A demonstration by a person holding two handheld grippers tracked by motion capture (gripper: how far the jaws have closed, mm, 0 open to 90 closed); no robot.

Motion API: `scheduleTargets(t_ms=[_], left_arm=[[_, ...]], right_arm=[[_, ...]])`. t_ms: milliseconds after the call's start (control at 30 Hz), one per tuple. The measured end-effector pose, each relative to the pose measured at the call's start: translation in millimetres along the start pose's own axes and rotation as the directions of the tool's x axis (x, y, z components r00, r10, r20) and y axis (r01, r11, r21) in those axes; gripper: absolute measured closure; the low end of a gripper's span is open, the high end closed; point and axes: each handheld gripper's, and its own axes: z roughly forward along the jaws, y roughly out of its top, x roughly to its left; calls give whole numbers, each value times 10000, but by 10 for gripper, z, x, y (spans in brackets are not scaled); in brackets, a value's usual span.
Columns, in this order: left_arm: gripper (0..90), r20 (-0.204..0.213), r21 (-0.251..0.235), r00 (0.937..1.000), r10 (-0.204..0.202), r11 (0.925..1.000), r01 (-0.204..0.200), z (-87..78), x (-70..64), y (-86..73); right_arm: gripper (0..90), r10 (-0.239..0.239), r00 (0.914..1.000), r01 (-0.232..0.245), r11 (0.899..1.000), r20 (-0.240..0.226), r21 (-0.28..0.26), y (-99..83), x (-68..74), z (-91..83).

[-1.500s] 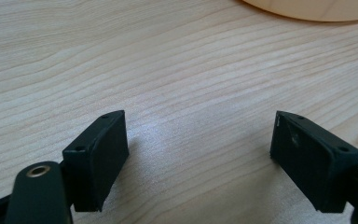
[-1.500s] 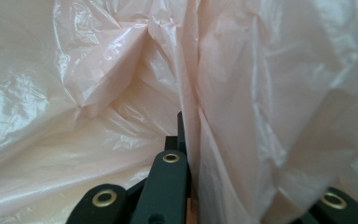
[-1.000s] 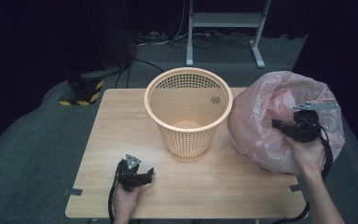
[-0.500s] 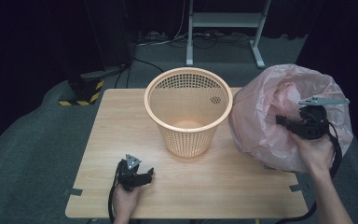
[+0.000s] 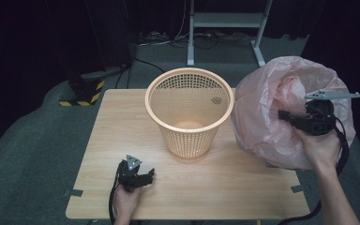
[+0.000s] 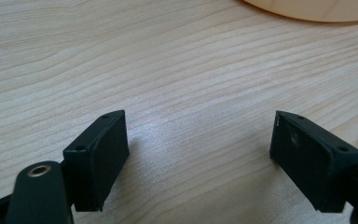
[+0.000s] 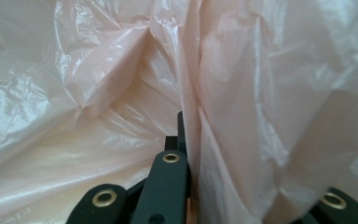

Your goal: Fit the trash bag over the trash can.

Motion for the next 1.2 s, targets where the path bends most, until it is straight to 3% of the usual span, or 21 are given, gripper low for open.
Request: scheduleTargets(t_ms=[567,1200], left_arm=[[194,-5,0,10000,-11,10000,11,0,0,0],[194,0,4,10000,-6,10000,6,-1,1,0]], right_arm=[[884,-436,9985,422,9981,-324,-439,280,153,-131],[885,-973,9911,941,9948,-908,-383,495,438,72]])
